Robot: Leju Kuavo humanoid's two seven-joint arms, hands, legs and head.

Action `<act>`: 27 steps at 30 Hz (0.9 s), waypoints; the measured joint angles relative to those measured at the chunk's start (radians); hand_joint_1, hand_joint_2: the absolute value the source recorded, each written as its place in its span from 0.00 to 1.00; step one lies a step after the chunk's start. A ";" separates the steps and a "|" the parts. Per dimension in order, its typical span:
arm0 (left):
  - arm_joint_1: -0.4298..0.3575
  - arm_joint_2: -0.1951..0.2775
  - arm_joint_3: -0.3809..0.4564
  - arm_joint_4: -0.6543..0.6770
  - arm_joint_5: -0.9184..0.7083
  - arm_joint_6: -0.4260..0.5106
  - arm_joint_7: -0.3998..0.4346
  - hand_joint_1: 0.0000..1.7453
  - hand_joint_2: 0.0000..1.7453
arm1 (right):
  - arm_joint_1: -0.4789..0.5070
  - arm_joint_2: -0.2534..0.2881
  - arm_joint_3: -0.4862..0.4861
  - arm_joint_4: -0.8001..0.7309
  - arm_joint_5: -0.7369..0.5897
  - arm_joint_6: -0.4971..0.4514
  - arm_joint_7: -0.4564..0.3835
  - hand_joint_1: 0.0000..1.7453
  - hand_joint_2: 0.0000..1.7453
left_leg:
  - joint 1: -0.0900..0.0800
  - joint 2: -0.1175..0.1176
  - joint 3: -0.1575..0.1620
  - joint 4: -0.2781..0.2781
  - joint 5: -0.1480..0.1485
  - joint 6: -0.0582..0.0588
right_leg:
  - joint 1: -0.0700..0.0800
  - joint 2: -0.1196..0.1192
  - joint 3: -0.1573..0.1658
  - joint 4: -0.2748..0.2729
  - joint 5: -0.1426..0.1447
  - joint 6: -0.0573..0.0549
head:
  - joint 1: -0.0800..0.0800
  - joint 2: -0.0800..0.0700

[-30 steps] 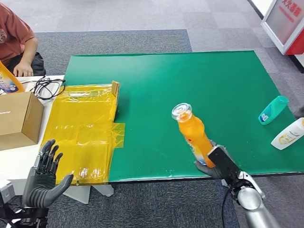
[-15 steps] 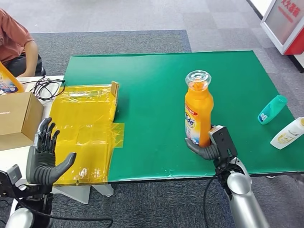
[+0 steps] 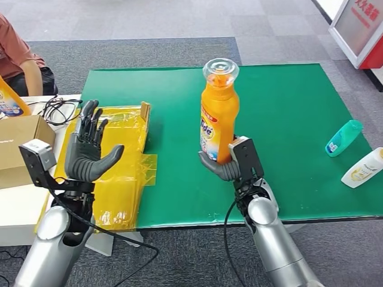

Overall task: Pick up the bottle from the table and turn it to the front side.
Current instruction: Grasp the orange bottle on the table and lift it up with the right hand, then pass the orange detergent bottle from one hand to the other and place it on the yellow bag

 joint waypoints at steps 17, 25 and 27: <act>-0.101 -0.028 -0.151 0.054 0.083 -0.044 0.036 0.00 1.00 | -0.069 0.046 0.085 0.081 0.047 -0.089 -0.039 1.00 1.00 | 0.000 0.000 -0.001 0.000 0.000 0.000 | 0.000 0.000 -0.001 0.000 0.000 0.000 | 0.000 0.000; -0.135 -0.041 -0.185 0.085 0.096 -0.023 0.044 0.00 1.00 | -0.081 0.055 0.123 0.094 0.094 -0.123 -0.064 1.00 1.00 | 0.000 0.000 -0.001 0.000 0.000 0.000 | 0.000 0.000 -0.001 0.000 0.000 0.000 | 0.000 0.000; -0.145 -0.045 -0.191 0.093 0.097 -0.015 0.046 0.00 1.00 | -0.081 0.057 0.135 0.095 0.106 -0.133 -0.073 1.00 1.00 | 0.000 0.000 -0.001 0.000 0.000 0.000 | 0.000 0.000 -0.001 0.000 0.000 0.000 | 0.000 0.000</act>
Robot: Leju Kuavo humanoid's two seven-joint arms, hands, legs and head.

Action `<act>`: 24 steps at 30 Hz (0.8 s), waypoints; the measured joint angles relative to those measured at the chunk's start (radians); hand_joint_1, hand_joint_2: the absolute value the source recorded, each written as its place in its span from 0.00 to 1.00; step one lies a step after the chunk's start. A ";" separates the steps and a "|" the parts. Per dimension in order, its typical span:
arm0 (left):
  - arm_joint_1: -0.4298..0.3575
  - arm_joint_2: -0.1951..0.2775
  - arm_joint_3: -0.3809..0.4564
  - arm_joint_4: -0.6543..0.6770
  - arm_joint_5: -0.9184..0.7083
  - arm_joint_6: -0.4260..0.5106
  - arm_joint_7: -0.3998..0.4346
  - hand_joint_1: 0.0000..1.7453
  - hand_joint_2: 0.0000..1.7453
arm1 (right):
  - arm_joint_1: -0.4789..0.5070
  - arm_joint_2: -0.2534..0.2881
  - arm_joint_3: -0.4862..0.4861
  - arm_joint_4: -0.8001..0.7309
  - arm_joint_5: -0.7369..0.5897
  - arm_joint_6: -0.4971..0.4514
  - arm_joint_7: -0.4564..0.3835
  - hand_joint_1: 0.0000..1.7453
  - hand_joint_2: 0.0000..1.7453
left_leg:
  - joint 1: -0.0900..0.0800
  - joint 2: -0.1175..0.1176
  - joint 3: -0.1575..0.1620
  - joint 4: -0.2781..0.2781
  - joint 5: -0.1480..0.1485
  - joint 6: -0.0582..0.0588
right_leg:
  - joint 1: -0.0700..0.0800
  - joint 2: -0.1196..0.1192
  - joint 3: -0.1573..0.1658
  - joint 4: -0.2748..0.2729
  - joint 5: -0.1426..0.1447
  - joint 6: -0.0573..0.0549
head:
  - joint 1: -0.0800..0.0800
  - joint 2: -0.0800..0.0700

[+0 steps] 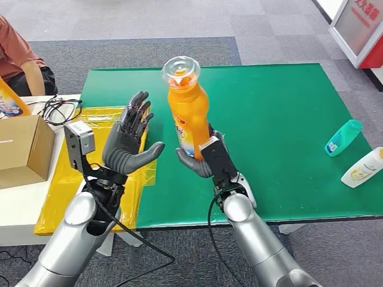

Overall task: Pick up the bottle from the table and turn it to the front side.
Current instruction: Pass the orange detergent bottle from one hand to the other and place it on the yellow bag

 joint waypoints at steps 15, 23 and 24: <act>-0.075 -0.024 -0.031 0.065 0.000 0.072 0.028 0.00 1.00 | 0.003 0.002 0.088 -0.007 0.095 -0.111 -0.056 1.00 1.00 | 0.000 0.000 0.000 0.000 0.000 0.000 | 0.000 0.000 0.000 0.000 0.000 0.000 | 0.000 0.000; -0.108 -0.042 -0.047 0.112 0.018 0.076 0.032 0.00 1.00 | -0.015 0.005 0.102 -0.001 0.096 -0.126 -0.048 1.00 1.00 | 0.000 0.000 0.000 0.000 0.000 0.000 | 0.000 0.000 0.000 0.000 0.000 0.000 | 0.000 0.000; -0.109 -0.043 -0.049 0.115 0.024 0.073 0.033 0.00 1.00 | -0.018 0.005 0.103 0.000 0.095 -0.126 -0.046 1.00 1.00 | 0.000 0.000 0.000 0.000 0.000 0.000 | 0.000 0.000 0.000 0.000 0.000 0.000 | 0.000 0.000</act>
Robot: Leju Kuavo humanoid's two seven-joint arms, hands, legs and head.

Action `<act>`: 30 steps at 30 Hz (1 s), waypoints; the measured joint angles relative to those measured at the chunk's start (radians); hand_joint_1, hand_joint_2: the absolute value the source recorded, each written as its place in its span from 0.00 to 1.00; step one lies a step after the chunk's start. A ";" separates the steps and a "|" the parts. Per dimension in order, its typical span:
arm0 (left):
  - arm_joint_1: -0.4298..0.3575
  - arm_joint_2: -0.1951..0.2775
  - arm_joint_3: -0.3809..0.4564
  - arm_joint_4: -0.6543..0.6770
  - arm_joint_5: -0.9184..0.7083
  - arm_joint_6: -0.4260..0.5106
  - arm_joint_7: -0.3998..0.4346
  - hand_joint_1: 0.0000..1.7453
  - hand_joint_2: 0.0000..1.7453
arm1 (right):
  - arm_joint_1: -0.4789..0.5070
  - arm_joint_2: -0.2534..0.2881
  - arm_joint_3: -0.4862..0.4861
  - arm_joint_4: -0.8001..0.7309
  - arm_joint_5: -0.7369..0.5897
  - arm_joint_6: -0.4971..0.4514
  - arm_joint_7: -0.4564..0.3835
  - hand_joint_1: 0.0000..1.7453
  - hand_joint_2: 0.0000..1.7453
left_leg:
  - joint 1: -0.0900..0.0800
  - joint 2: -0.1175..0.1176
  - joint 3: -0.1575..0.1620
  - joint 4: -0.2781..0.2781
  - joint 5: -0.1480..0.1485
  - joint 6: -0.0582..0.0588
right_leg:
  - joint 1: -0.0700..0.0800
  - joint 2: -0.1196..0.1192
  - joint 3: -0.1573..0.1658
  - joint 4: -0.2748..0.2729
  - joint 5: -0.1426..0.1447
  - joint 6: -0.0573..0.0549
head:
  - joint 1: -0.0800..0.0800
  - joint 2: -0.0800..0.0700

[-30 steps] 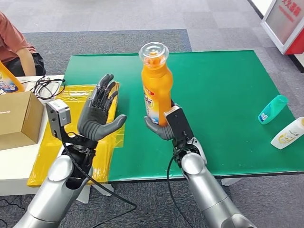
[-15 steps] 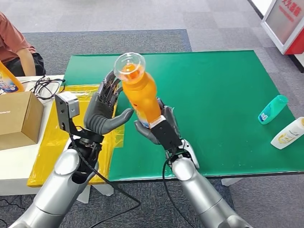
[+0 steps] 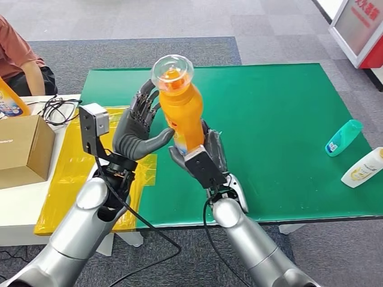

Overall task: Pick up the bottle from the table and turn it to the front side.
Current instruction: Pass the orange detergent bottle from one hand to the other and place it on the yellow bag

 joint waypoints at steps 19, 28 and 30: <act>-0.018 -0.001 -0.048 0.037 0.074 -0.088 0.031 0.00 1.00 | -0.053 0.002 0.035 0.050 -0.021 0.024 0.000 1.00 1.00 | 0.000 0.000 0.000 0.000 0.000 0.000 | 0.000 0.000 0.000 0.000 0.000 0.000 | 0.000 0.000; -0.018 -0.001 -0.049 0.046 0.074 -0.088 0.031 0.00 1.00 | -0.055 0.002 0.038 0.059 -0.021 0.024 -0.001 1.00 1.00 | 0.000 0.000 0.000 0.000 0.000 0.000 | 0.000 0.000 0.000 0.000 0.000 0.000 | 0.000 0.000; -0.018 -0.001 -0.049 0.046 0.074 -0.088 0.031 0.00 1.00 | -0.055 0.002 0.038 0.060 -0.021 0.024 -0.001 1.00 1.00 | 0.000 0.000 0.000 0.000 0.000 0.000 | 0.000 0.000 0.000 0.000 0.000 0.000 | 0.000 0.000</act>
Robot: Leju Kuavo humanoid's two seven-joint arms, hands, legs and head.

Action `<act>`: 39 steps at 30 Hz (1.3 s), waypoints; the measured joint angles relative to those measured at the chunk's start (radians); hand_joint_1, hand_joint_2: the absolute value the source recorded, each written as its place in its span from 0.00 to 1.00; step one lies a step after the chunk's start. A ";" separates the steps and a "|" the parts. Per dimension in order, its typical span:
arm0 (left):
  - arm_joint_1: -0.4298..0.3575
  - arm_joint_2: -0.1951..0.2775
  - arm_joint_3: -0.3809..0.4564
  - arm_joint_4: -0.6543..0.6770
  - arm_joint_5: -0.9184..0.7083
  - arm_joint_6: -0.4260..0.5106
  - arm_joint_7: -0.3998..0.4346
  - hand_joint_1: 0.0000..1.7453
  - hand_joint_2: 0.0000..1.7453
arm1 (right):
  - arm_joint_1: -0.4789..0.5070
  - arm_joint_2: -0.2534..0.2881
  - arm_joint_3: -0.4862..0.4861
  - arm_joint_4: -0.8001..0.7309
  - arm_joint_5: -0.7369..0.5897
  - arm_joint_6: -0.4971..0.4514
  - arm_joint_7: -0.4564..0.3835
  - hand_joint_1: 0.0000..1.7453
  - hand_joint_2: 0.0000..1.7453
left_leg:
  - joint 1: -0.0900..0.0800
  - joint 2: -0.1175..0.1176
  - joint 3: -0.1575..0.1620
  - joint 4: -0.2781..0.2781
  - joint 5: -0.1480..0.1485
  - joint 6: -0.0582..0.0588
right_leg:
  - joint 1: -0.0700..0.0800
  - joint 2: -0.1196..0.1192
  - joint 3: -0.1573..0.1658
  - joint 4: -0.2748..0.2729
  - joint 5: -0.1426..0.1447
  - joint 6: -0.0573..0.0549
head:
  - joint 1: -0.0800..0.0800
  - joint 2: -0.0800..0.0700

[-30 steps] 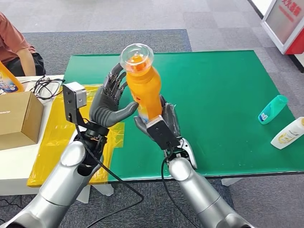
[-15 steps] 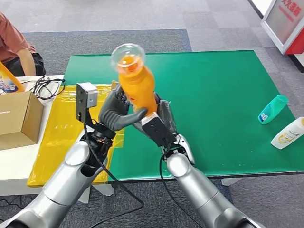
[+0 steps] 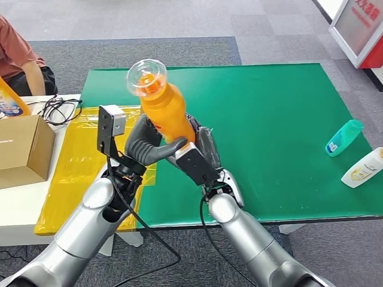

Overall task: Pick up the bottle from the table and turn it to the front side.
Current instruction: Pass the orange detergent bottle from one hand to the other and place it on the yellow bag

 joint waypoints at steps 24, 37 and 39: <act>-0.011 0.004 -0.012 0.007 -0.020 -0.013 -0.002 1.00 0.00 | 0.001 0.000 0.002 0.001 0.016 -0.003 -0.030 1.00 1.00 | 0.000 0.000 0.000 0.000 0.000 0.000 | 0.000 0.000 0.000 0.000 0.000 0.000 | 0.000 0.000; -0.036 0.010 -0.013 0.048 -0.034 -0.019 -0.018 1.00 0.00 | 0.001 0.003 0.034 0.000 -0.001 -0.019 -0.027 1.00 1.00 | 0.000 0.000 0.000 0.000 0.000 0.000 | 0.000 0.000 0.000 0.000 0.000 0.000 | 0.000 0.000; -0.036 0.010 -0.013 0.049 -0.034 -0.019 -0.018 1.00 0.00 | 0.001 0.003 0.035 0.000 -0.002 -0.019 -0.027 0.94 1.00 | 0.000 0.000 0.000 0.000 0.000 0.000 | 0.000 0.000 0.000 0.000 0.000 0.000 | 0.000 0.000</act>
